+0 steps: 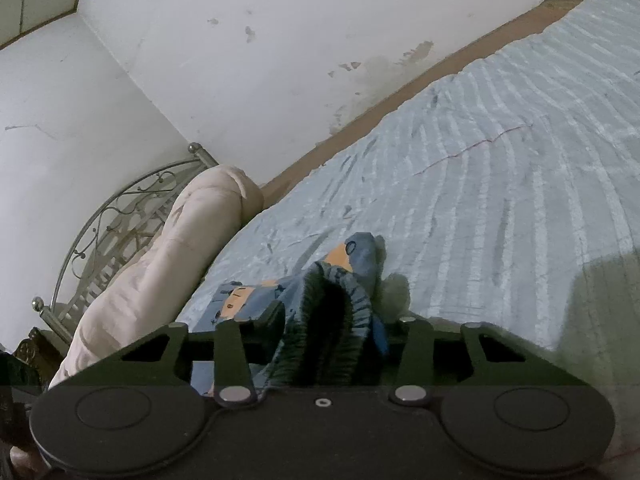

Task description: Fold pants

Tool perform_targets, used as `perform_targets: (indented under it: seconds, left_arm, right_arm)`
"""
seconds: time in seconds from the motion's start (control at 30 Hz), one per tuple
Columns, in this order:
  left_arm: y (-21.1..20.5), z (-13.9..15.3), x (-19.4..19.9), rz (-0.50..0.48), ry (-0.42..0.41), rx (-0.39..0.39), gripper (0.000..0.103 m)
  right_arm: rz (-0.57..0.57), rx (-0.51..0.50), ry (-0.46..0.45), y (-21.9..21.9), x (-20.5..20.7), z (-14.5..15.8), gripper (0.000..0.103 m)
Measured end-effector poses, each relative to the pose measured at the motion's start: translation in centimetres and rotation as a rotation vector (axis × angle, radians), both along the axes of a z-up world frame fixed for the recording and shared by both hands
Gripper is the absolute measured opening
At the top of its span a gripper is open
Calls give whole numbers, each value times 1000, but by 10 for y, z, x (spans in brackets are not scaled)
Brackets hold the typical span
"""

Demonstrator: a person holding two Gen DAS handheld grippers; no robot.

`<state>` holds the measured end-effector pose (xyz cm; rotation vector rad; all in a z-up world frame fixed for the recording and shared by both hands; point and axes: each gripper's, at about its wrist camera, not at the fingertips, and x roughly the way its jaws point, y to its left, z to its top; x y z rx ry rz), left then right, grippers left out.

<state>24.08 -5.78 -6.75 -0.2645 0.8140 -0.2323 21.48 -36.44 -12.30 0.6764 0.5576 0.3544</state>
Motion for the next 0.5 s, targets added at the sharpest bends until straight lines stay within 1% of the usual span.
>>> perform_targets:
  seconds: [0.07,0.2,0.33,0.5]
  left_arm:
    - [-3,0,0,-13,3,3,63]
    - [-6,0,-1,-19,1,15,58]
    - [-4,0,0,-8,1,13,48]
    - [-4,1,0,-1,-3,13,43]
  right_arm:
    - [1,1,2,0,-1,0,43]
    - [3,-1,4,0,-2,1,40]
    - [2,0,4,0,-2,1,38]
    - [0,-8,6,1,-2,0,35]
